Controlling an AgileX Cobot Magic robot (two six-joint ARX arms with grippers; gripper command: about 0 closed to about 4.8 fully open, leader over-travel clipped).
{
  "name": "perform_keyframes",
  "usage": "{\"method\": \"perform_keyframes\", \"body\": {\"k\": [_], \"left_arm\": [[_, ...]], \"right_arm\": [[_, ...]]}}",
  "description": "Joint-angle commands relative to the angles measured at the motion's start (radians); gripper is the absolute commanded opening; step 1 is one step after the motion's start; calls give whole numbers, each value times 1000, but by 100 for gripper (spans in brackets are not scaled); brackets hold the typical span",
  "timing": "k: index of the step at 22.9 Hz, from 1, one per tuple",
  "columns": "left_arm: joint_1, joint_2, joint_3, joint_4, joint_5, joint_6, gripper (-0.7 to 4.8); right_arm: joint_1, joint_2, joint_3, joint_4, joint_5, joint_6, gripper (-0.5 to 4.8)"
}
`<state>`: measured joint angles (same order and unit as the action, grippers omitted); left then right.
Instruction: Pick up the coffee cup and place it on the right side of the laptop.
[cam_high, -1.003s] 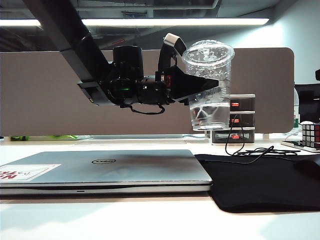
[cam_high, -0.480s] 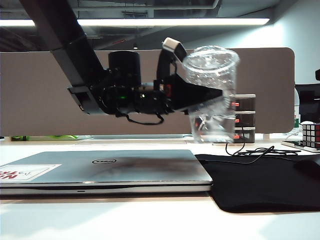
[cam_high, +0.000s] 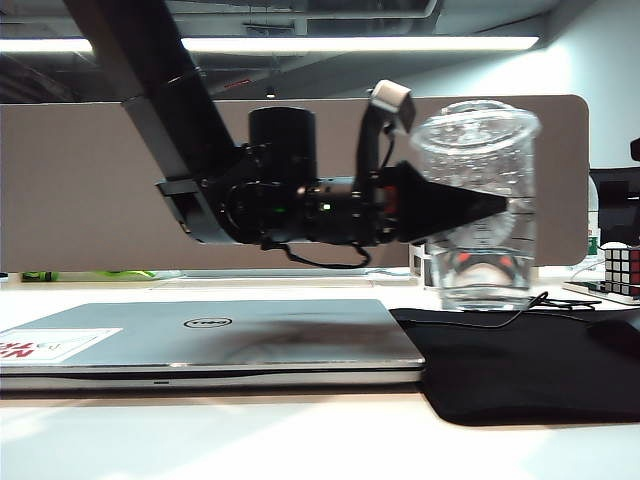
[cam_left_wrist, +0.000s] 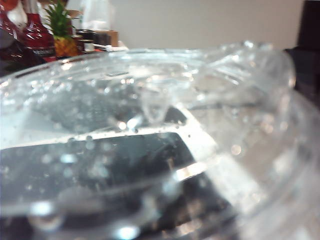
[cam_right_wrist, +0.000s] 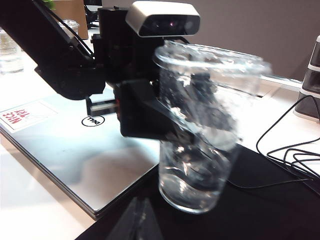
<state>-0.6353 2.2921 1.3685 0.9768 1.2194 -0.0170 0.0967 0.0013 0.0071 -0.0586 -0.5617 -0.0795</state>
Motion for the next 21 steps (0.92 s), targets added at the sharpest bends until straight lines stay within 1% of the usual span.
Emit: {"method": "perform_keyframes", "body": {"k": [1, 2, 8, 11, 17, 20, 21], "left_arm": [[-26, -10, 3, 18, -89, 48, 246], [-37, -10, 3, -2, -132, 74, 246], [-56, -10, -4, -63, -229, 137, 246], [-63, -9, -10, -102, -237, 169, 246], [-77, -7, -31, -108, -263, 200, 246], [-85, 3, -32, -108, -266, 203, 248], [-86, 5, -32, -109, -266, 202, 259]], "right_arm": [[0, -2, -5, 13, -7, -3, -1], [0, -2, -5, 12, -7, -3, -1], [0, -2, -5, 10, -7, -3, -1], [0, -2, -5, 10, -7, -4, -1], [0, -2, -5, 10, -7, -3, -1], [0, -2, -5, 10, -7, -3, -1], [0, -2, -5, 10, -7, -3, -1]]}}
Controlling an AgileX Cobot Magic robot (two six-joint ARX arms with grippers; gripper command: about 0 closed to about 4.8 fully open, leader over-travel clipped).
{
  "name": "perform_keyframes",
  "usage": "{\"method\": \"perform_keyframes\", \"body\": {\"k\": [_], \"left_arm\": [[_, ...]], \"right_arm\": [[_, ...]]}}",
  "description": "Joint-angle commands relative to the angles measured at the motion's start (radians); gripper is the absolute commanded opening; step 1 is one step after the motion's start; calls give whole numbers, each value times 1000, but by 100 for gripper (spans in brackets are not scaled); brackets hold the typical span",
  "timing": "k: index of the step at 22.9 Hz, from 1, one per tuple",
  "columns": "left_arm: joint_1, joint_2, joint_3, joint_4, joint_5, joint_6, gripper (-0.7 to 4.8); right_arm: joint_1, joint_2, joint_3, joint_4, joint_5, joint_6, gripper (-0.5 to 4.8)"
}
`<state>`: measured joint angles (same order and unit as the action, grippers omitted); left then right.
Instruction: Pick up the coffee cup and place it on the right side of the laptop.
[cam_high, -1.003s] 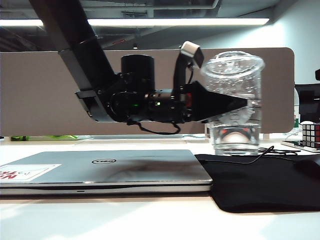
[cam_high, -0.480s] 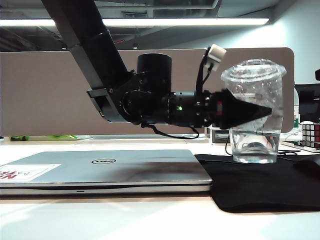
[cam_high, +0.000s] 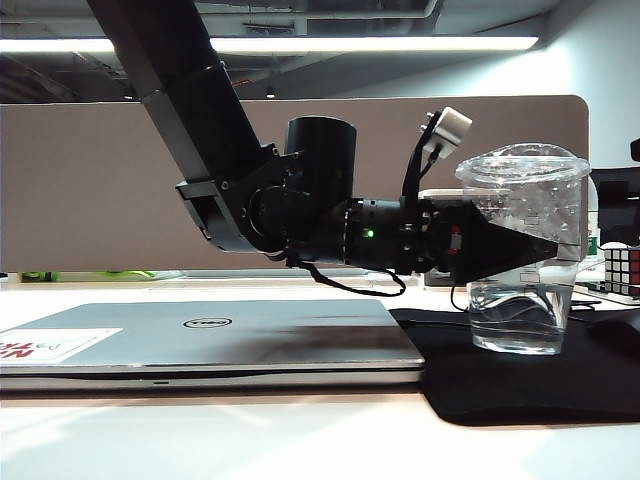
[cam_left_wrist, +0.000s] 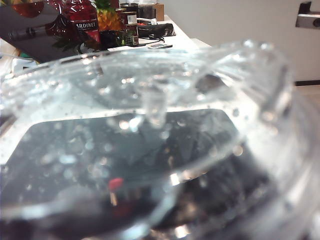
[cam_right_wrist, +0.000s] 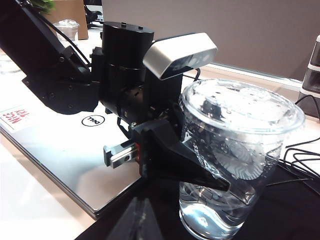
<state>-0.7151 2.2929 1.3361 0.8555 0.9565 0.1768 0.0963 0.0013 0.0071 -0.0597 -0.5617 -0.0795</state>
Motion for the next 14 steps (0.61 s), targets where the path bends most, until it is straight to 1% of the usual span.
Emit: {"method": "perform_keyframes", "body": {"k": [1, 2, 5, 6, 7, 8, 12, 14], "left_arm": [[-10, 15, 0, 13, -1, 8, 320], [-11, 20, 0, 5, 11, 8, 351], [-11, 20, 0, -7, 37, 7, 351], [-11, 21, 0, -9, 54, 7, 372], [-11, 20, 0, -10, 66, 7, 446], [-11, 20, 0, -9, 79, 7, 479], [-11, 20, 0, -9, 138, 8, 479], [-10, 20, 0, -9, 143, 8, 479]], "right_arm": [[1, -2, -5, 11, -7, -3, -1], [0, -2, -5, 10, -7, -3, -1], [1, -2, -5, 10, -6, -3, -1], [0, -2, -5, 10, -6, -4, -1], [1, -2, -5, 8, -6, -4, -1], [1, -2, -5, 6, -6, -4, -1], [1, -2, -5, -3, -7, -4, -1], [1, -2, -5, -10, -7, -4, -1]]}}
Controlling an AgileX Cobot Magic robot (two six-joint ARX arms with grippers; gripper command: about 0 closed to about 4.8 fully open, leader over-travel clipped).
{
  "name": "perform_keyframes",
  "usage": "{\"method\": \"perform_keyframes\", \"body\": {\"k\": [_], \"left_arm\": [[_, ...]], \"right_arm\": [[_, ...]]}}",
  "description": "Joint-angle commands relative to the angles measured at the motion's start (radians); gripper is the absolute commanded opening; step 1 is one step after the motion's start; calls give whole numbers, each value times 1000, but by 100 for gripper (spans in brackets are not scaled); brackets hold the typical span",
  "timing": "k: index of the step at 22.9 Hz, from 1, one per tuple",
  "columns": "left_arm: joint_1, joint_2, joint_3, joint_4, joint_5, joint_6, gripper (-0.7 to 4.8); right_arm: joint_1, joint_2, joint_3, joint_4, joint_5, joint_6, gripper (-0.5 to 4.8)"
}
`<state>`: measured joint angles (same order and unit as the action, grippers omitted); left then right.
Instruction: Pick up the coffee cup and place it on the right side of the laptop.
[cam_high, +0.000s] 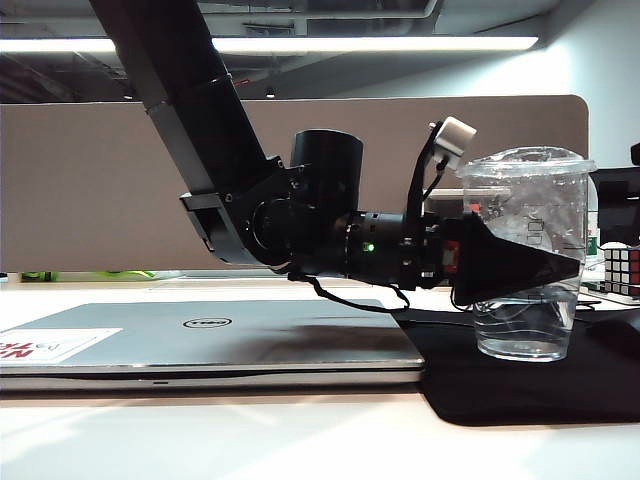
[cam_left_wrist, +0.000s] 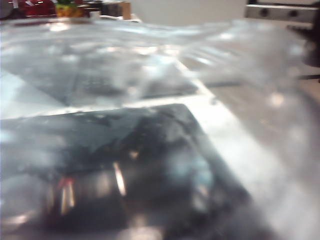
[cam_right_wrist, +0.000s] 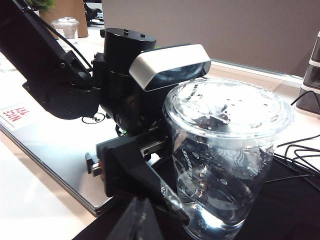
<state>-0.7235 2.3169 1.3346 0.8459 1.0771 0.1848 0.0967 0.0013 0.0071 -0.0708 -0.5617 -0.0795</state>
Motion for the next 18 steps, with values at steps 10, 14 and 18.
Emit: {"method": "perform_keyframes", "body": {"k": [10, 14, 18], "left_arm": [[83, -4, 2, -43, 93, -2, 479], [168, -5, 2, -85, 259, -32, 479], [236, -6, 2, -80, 315, -32, 479]], "right_arm": [[0, -2, -5, -3, -21, -3, -1], [0, -2, -5, -3, -21, -4, -1], [0, -2, -5, -3, -21, -7, -1]]}}
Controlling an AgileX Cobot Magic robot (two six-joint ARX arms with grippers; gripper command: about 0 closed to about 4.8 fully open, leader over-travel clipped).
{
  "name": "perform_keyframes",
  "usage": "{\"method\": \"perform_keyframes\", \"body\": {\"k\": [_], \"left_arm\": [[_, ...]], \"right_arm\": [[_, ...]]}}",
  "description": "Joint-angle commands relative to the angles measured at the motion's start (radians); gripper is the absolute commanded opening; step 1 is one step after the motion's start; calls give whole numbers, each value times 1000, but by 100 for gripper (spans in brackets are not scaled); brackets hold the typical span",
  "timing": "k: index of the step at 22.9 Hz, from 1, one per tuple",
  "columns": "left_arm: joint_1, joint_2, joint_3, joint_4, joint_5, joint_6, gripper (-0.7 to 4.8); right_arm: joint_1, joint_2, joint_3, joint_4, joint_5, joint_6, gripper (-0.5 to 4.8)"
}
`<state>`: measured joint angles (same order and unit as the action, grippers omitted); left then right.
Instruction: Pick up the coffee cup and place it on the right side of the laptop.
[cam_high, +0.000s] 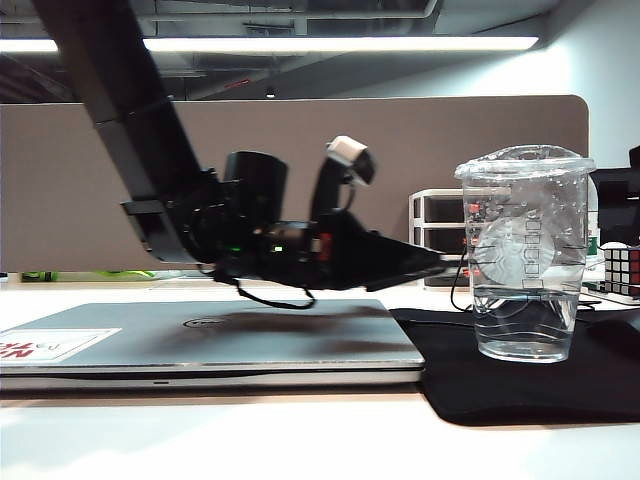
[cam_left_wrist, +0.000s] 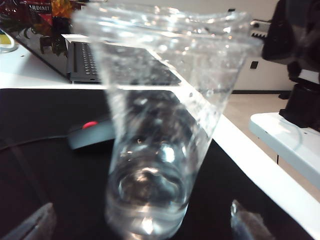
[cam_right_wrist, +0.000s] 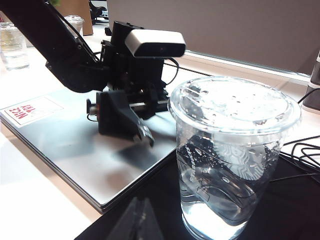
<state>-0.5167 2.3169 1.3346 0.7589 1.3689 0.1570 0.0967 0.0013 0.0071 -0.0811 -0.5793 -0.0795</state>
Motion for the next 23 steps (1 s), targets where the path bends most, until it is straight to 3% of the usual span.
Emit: {"method": "perform_keyframes", "body": {"k": [1, 3, 4, 6, 7, 8, 11, 13, 16, 18, 23], "left_arm": [[54, -6, 2, 10, 23, -4, 479], [90, -6, 2, 18, 39, -29, 479], [106, -6, 2, 38, 69, -51, 390], [141, -9, 2, 79, 117, -131, 72], [159, -11, 2, 100, 118, -182, 3], [178, -20, 2, 115, 113, -247, -5], [204, -53, 0, 114, 96, -334, -5], [222, -99, -18, 117, 25, -375, -5], [253, -217, -114, 119, -85, -367, -5], [274, -277, -173, 118, -109, -348, -5], [332, -533, -431, 120, -246, -311, -5]], "right_arm": [[0, -2, -5, 7, -3, -8, -1], [0, -2, -5, 7, -3, -8, -1], [0, -2, -5, 7, -3, -8, -1], [0, -2, -5, 7, -2, -8, -1], [0, -2, -5, 7, -1, -8, -1], [0, -2, -5, 7, 0, -7, -1], [0, -2, -5, 7, 0, -7, -1], [0, -2, -5, 7, 0, -7, -1], [-1, -2, -5, 7, 1, -7, -1], [-1, -2, -5, 7, 1, -7, -1], [-1, -2, -5, 7, 1, -7, -1]]}}
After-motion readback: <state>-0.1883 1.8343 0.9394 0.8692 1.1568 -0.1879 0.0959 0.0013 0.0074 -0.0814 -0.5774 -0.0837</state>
